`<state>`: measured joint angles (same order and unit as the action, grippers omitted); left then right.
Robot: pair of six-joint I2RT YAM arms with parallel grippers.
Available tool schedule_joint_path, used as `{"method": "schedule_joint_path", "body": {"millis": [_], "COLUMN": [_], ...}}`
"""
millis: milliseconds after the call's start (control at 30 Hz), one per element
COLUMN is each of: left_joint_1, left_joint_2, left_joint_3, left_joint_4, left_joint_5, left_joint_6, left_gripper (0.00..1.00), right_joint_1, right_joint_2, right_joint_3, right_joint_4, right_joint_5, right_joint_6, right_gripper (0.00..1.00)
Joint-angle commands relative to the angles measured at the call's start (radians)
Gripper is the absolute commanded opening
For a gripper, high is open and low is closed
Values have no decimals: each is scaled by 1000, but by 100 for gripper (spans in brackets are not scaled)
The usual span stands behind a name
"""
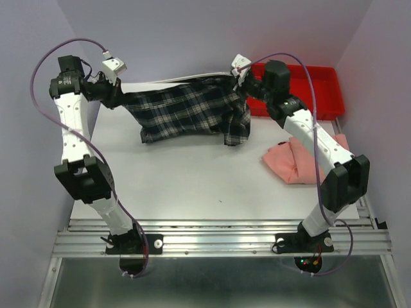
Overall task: Fold and stack the skirts
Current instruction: Flatten the skirt out
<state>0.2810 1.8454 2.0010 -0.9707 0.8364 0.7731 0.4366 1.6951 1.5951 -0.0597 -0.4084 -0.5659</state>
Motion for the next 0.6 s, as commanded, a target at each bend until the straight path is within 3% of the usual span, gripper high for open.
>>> {"method": "schedule_joint_path", "body": {"millis": [0, 33, 167, 233, 400, 467, 567], "left_joint_1": [57, 53, -9, -77, -198, -195, -177], "left_joint_2": [-213, -253, -492, -576, -643, -571, -403], "left_joint_3": [-11, -43, -308, -471, -691, -693, -612], "left_joint_4": [-155, -155, -154, -155, -154, -148, -155], "left_joint_5": [-2, -5, -130, -186, -252, -212, -137], "left_joint_6": [452, 586, 780, 807, 755, 685, 456], "left_gripper": [0, 0, 0, 0, 1, 19, 45], "right_joint_1": [-56, -56, -65, -65, -65, -65, -65], "right_joint_2": [-127, -136, -185, -193, -164, -140, -98], "right_joint_3": [95, 92, 43, -9, -98, -142, -205], "right_joint_4": [-43, -46, -60, -96, -261, -324, -374], "right_joint_5": [48, 48, 82, 69, -70, -75, -81], "right_joint_6": [139, 141, 117, 106, 97, 93, 81], "right_gripper": [1, 1, 1, 1, 1, 1, 1]}}
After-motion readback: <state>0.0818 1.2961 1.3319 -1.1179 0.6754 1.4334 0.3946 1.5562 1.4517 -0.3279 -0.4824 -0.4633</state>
